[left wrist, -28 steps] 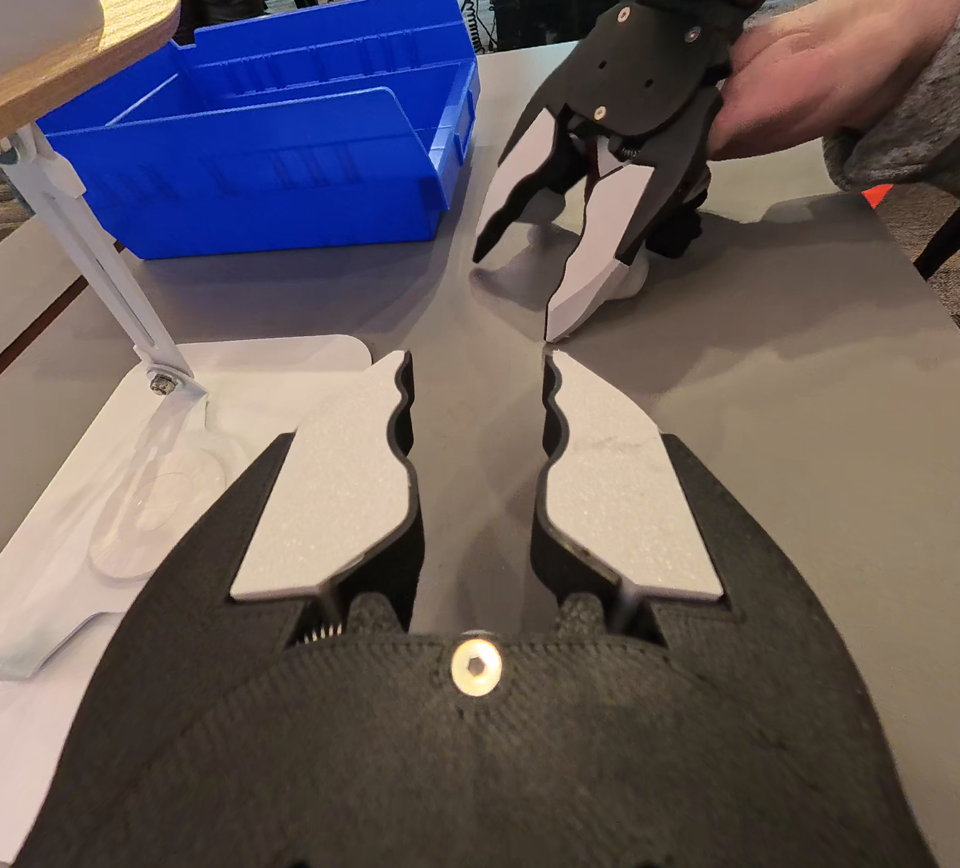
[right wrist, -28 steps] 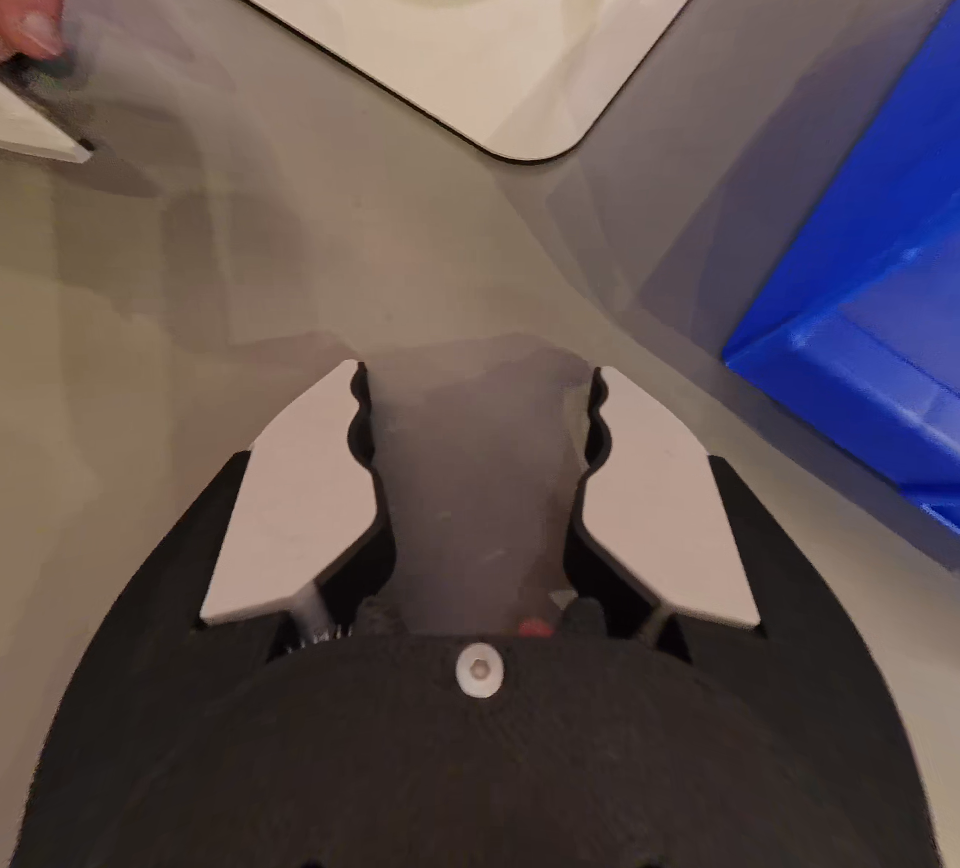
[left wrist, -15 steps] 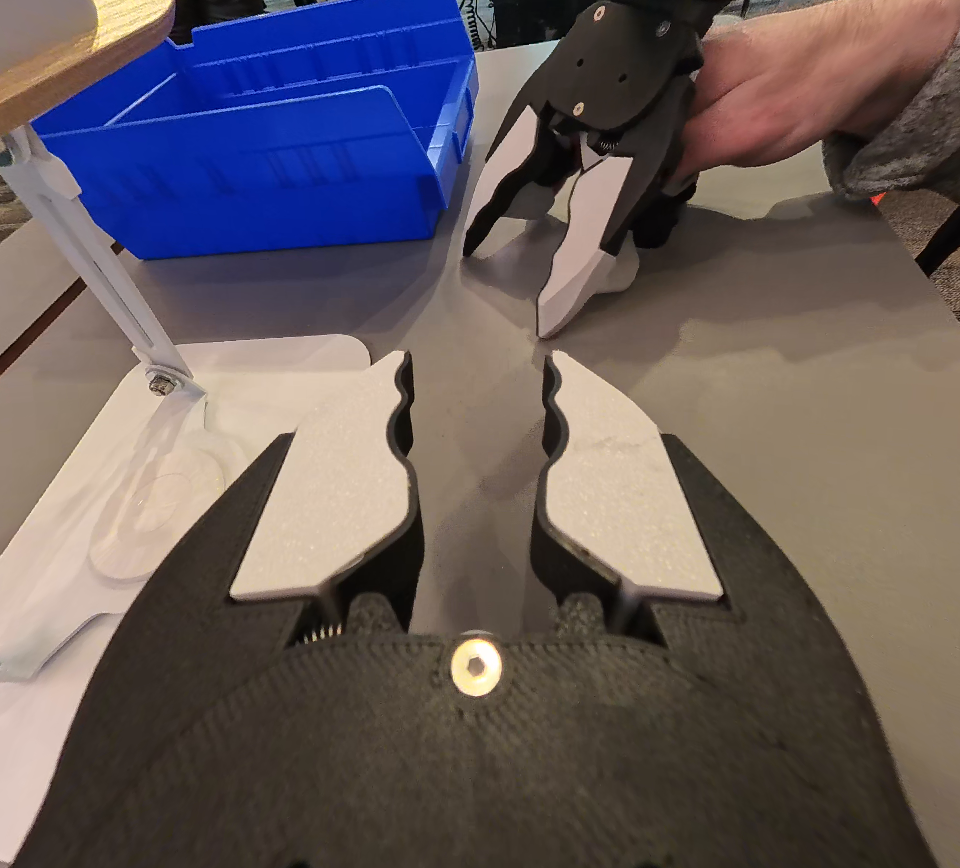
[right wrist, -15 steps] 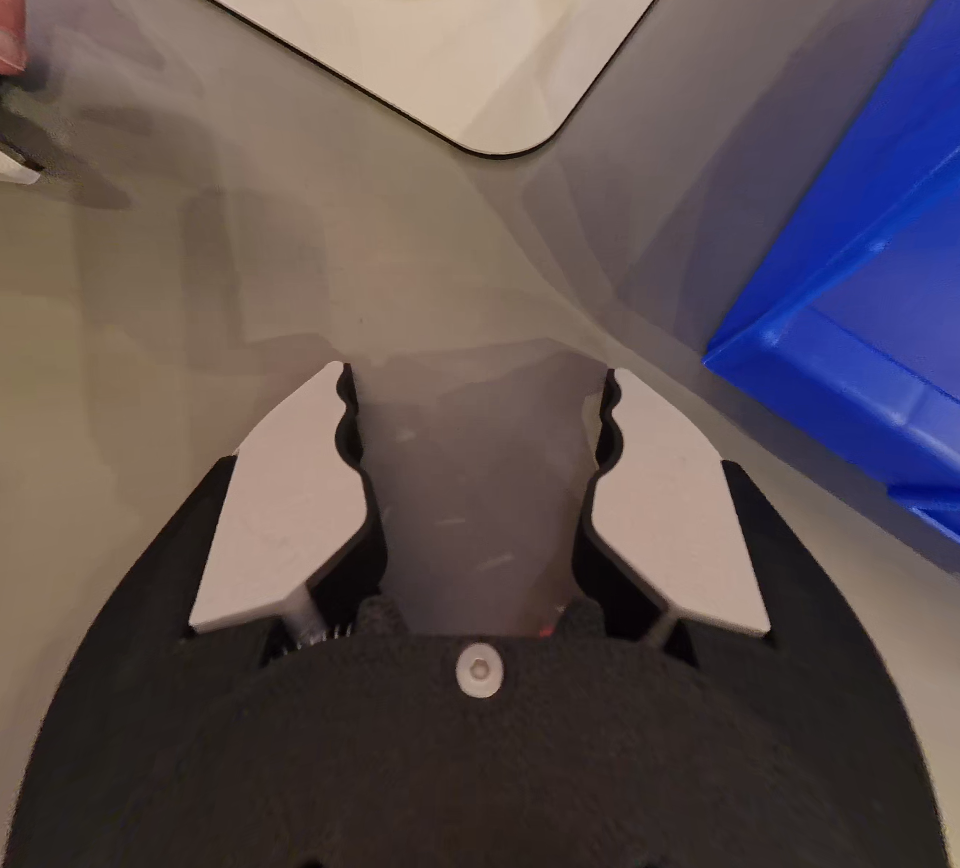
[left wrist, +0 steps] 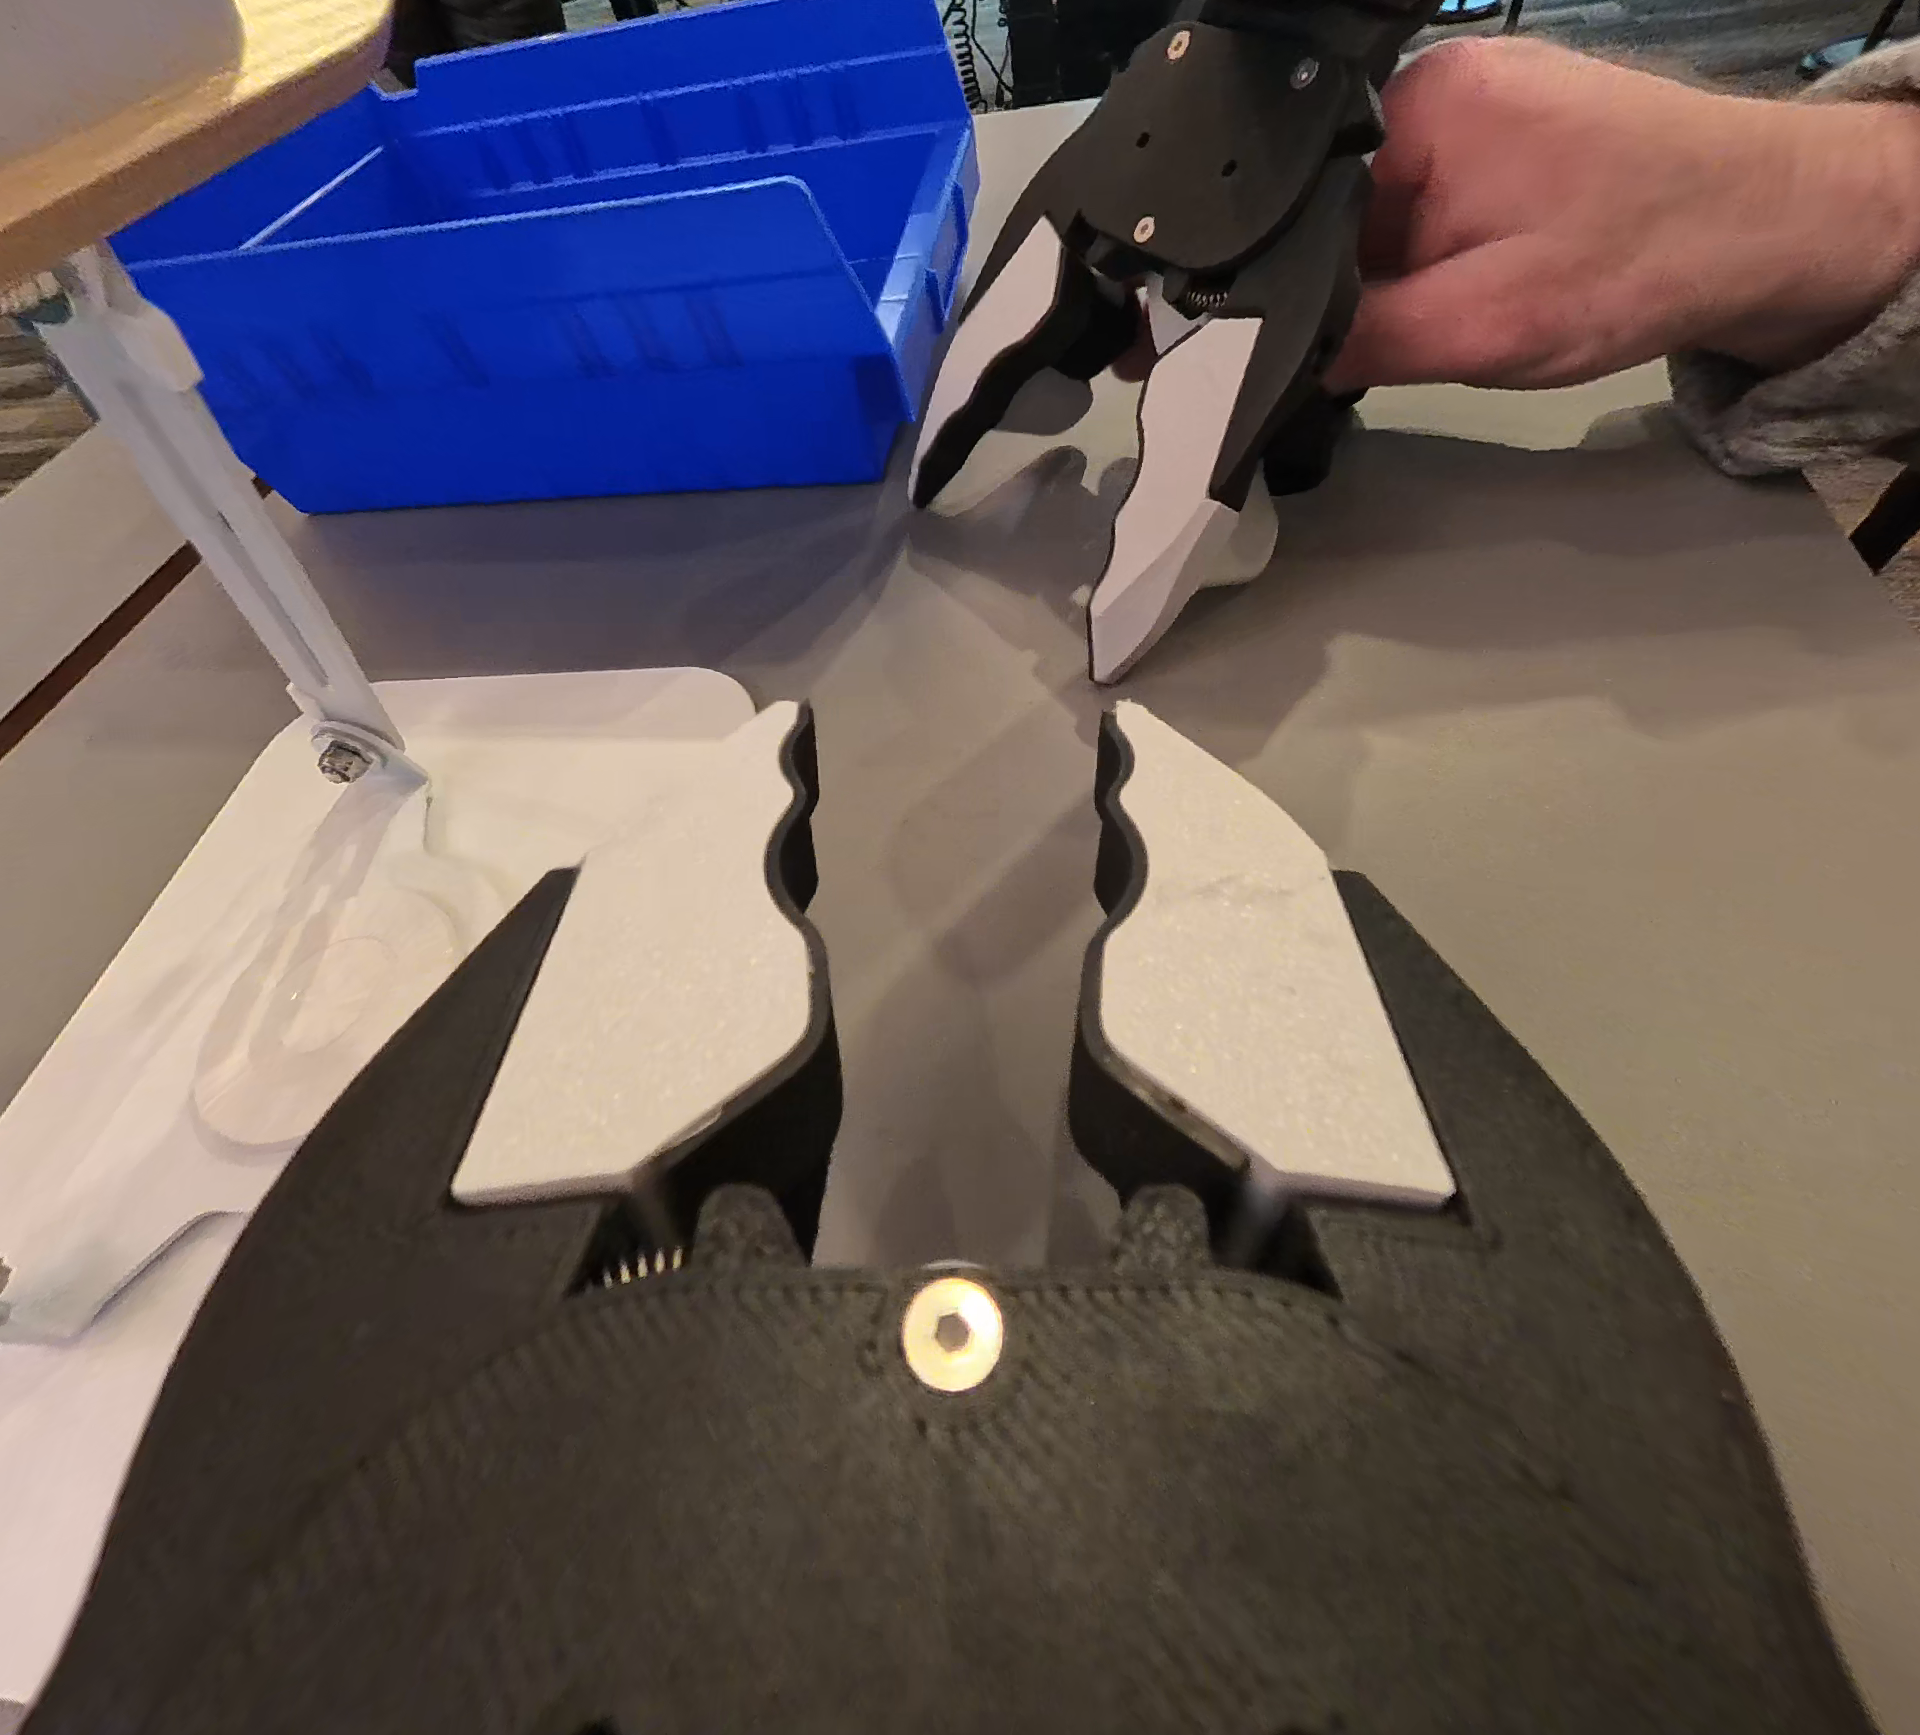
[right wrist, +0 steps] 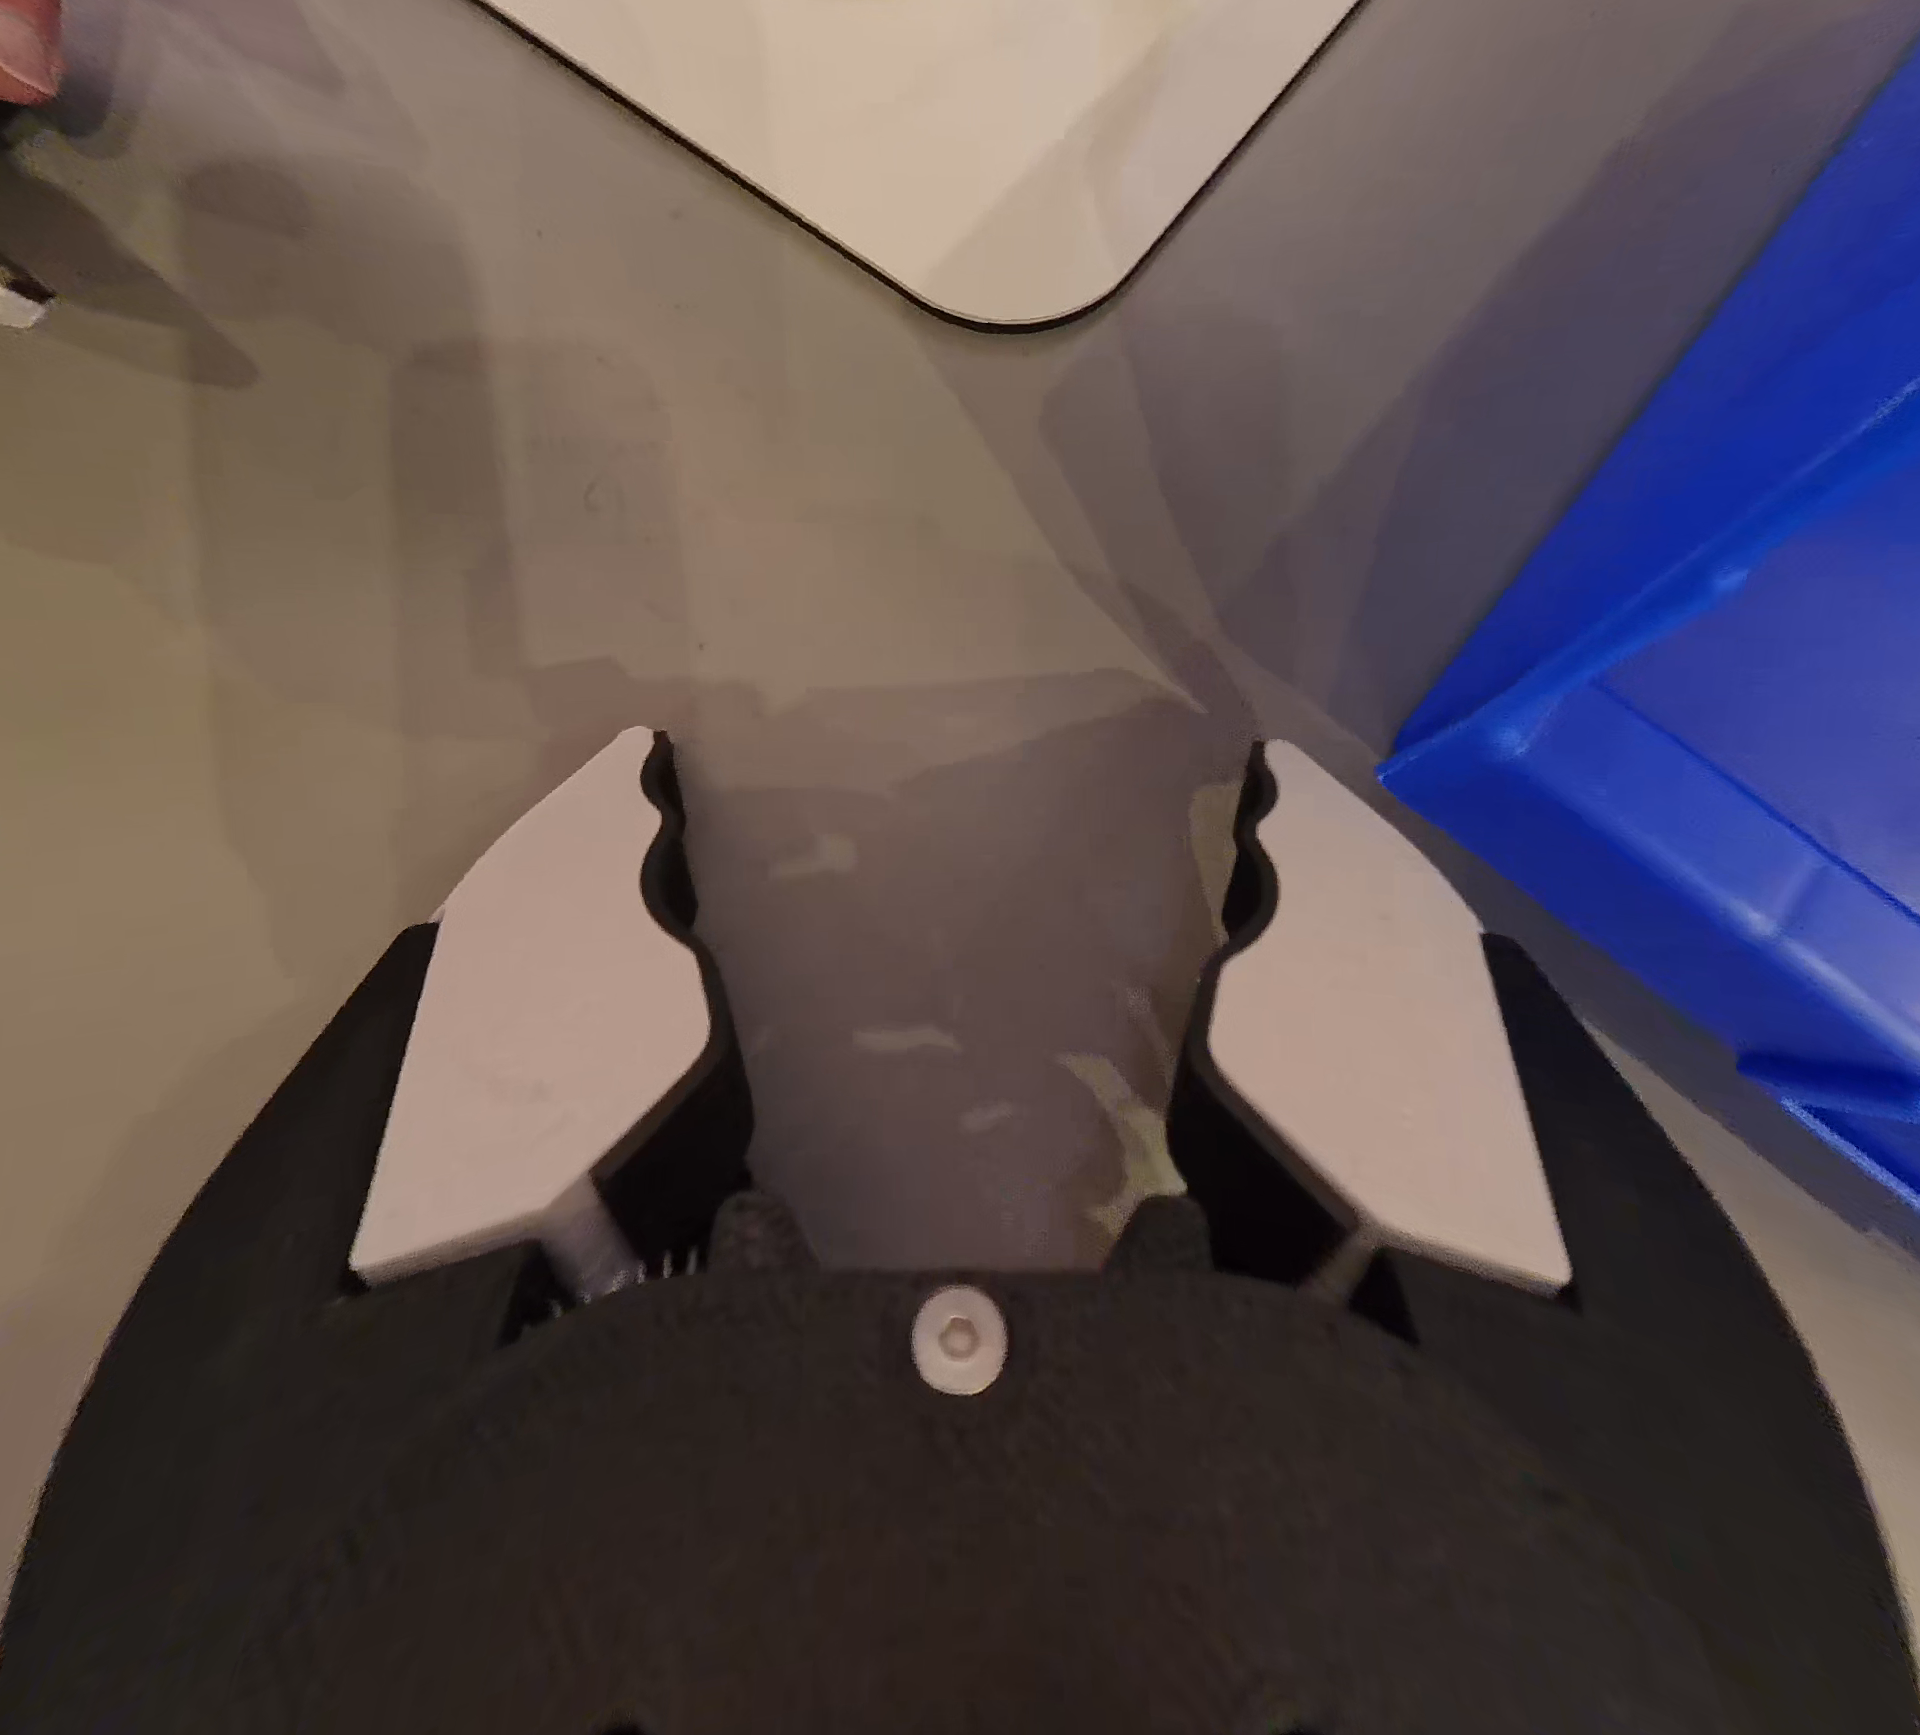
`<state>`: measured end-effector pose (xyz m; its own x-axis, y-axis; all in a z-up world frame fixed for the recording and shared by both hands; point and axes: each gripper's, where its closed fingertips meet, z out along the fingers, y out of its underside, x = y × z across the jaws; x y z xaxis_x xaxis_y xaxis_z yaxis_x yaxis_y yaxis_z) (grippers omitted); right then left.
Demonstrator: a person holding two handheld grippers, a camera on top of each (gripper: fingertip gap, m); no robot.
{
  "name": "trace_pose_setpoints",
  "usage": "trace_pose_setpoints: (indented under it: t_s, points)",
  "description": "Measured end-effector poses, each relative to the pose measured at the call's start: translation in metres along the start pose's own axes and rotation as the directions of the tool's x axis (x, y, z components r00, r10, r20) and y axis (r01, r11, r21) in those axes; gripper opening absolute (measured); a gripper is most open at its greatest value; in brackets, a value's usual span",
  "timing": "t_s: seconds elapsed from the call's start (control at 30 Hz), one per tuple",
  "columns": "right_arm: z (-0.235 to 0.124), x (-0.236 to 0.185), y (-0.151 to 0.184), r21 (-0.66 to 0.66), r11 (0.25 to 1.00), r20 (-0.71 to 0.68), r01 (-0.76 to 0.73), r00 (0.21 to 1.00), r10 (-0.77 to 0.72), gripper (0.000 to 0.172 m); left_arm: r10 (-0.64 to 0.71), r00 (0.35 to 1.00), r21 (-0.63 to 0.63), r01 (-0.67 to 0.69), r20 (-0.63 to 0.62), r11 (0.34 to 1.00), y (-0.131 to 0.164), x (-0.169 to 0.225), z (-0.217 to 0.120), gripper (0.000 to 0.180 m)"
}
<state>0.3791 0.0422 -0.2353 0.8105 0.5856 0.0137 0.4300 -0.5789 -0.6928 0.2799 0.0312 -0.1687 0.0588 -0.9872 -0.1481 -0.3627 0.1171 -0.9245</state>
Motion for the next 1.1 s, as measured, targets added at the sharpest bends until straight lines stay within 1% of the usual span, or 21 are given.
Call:
trace_pose_setpoints:
  t_s: [0.03,0.57,0.77,1.03,1.1]
  points:
    - [0.0,0.001,0.0,-0.004,1.0,0.002,-0.01,1.0,0.01,0.105,-0.006,1.0,0.004,0.006,0.004,1.0,0.0,-0.001,0.0,0.051]
    - [0.001,0.001,0.0,-0.005,1.0,0.004,-0.006,1.0,0.006,0.106,-0.02,1.0,0.006,0.02,0.019,1.0,-0.001,-0.005,-0.001,0.051]
    - [0.001,0.001,0.0,-0.004,1.0,0.004,-0.005,1.0,0.005,0.106,-0.047,0.998,0.016,0.046,0.047,0.999,-0.001,-0.011,-0.002,0.049]
    - [0.001,0.001,0.0,-0.004,1.0,0.004,-0.005,1.0,0.005,0.106,-0.052,0.996,0.018,0.051,0.068,0.999,-0.001,-0.014,-0.002,0.052]
    - [0.001,0.001,0.0,-0.004,1.0,0.004,-0.005,1.0,0.005,0.106,-0.063,0.993,0.018,0.061,0.096,0.998,-0.001,-0.019,-0.002,0.051]
